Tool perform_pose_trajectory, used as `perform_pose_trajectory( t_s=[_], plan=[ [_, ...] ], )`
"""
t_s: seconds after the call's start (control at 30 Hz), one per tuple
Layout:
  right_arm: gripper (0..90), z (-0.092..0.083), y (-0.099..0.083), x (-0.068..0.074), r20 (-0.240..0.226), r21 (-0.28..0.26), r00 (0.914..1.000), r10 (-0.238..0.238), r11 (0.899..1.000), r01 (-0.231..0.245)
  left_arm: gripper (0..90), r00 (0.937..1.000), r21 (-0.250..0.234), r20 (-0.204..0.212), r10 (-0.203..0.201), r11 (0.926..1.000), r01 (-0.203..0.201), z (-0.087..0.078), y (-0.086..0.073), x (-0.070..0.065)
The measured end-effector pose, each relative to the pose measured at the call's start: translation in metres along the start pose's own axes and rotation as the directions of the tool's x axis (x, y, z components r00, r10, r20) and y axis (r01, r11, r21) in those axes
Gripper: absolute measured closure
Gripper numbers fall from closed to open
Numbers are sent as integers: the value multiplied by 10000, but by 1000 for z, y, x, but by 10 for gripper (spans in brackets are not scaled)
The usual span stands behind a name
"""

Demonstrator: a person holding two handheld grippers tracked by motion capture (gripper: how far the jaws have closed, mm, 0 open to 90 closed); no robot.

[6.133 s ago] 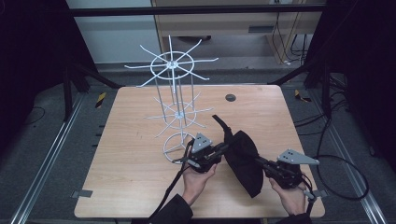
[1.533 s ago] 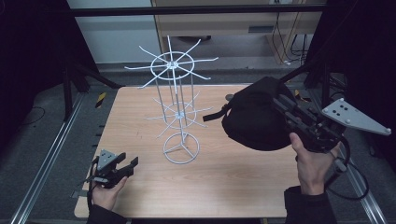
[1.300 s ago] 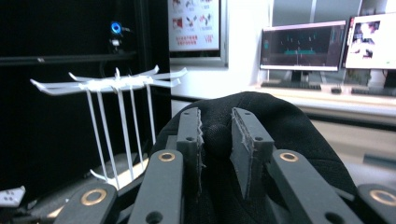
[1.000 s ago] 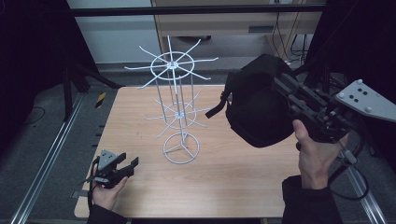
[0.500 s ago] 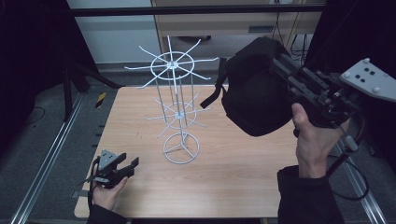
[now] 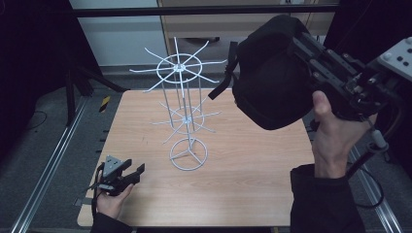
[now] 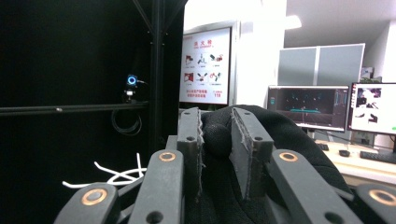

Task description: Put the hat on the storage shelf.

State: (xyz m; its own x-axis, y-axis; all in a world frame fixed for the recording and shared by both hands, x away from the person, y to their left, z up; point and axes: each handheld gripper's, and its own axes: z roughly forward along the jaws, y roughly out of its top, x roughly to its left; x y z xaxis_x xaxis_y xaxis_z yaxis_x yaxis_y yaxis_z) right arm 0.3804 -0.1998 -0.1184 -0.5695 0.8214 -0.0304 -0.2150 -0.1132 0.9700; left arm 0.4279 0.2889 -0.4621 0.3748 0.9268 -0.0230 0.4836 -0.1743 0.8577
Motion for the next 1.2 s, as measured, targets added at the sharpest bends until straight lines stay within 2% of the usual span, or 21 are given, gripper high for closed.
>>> perform_pose_trajectory(
  t_s=[0.2, 0.5, 0.87, 1.1, 1.2],
  plan=[
    [739, 6, 12, 8, -83, -271, 9998, -156, 9995, 154, 426, 10000, 15, -4, 25, 10000, -25, 0, 0, 0],
    [739, 20, 17, 18, -322, -498, 9995, 15, 9988, -31, 426, 10000, 11, 7, 56, 10000, -56, 0, 0, -1],
    [740, 25, 26, 18, -216, -1221, 9997, 68, 9925, -94, 426, 10000, 53, 33, 94, 9999, -94, 1, 0, -3],
    [740, 32, 25, 21, -265, -1186, 9996, 47, 9929, -79, 426, 9999, 54, 29, 125, 9999, -125, 1, 0, -3],
    [740, 32, 22, 21, -399, -1222, 9989, 251, 9921, -298, 426, 9999, 55, 28, 117, 9999, -117, 2, 0, -3]
  ],
)
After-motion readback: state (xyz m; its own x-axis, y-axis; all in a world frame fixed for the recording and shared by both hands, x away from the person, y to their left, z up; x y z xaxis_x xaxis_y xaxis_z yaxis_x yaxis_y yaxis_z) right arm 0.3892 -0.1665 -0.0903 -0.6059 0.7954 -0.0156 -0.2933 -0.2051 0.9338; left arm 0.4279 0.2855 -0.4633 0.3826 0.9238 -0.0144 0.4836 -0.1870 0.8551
